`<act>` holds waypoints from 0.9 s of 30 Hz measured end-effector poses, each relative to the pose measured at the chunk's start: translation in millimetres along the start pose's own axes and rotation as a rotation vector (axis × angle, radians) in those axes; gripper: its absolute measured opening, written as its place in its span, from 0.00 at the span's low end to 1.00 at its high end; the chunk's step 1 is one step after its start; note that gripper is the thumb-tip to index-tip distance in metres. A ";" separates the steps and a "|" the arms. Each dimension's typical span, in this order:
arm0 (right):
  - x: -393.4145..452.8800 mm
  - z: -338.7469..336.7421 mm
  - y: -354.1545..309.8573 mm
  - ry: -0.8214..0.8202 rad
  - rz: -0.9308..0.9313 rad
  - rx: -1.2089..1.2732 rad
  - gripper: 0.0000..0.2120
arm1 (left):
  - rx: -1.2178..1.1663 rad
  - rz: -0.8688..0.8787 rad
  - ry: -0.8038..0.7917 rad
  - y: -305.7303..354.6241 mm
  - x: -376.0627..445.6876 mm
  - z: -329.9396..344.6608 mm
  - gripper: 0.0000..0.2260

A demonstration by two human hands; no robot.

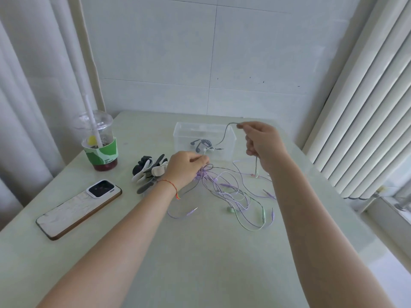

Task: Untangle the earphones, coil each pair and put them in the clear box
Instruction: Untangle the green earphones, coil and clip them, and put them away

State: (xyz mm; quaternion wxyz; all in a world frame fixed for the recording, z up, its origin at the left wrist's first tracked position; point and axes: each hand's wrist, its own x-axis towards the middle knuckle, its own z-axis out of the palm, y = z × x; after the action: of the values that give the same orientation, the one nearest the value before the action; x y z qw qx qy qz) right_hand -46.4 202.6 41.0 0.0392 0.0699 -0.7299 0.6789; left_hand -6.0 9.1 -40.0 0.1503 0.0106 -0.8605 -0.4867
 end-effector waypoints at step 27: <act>27.6 -2.8 33.0 0.183 0.093 0.102 0.10 | -0.638 -0.129 -0.212 11.7 21.5 -18.8 0.16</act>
State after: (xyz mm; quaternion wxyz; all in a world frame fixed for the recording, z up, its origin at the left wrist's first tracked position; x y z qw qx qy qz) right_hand -78.8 206.3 12.9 0.0703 -0.0243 -0.6901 0.7199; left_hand -20.0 -4.0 -15.8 0.0246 -0.0331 -0.6734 -0.7381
